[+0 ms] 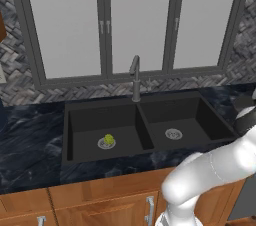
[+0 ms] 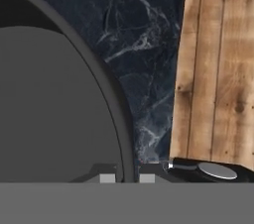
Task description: Dump the broccoli from the pot into the sink. Then turn on the water and wash the broccoli. Then turn off the water and put the broccoli back in the pot.
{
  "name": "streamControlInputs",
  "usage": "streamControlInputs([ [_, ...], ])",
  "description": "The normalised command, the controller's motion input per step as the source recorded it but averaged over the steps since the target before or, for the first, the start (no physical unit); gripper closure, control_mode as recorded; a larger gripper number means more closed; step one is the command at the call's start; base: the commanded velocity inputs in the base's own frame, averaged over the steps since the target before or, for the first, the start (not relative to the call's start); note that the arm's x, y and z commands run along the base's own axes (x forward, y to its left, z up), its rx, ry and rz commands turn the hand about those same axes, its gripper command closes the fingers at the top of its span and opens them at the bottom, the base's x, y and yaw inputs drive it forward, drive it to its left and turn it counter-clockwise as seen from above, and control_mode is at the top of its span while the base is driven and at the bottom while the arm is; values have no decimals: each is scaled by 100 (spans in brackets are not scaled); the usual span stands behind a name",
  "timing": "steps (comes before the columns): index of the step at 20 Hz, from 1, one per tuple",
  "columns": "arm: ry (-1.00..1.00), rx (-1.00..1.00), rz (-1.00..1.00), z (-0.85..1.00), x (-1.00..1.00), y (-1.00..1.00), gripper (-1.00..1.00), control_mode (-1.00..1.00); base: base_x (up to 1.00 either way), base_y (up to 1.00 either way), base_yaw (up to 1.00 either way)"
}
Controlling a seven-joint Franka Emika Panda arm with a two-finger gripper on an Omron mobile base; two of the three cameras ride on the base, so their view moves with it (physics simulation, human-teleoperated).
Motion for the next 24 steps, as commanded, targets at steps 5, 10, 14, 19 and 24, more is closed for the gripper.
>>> streamControlInputs([
  [5,1,0,0,-32,15,-10,100,-100,0,0,0],
  [10,1,0,0,-32,11,-12,100,-100,0,0,0],
  [14,0,0,0,-29,7,-10,100,-100,0,0,0],
  [19,0,0,0,-27,6,-11,100,-100,0,0,0],
  [24,-1,0,0,-8,-1,-2,100,-100,0,0,0],
])
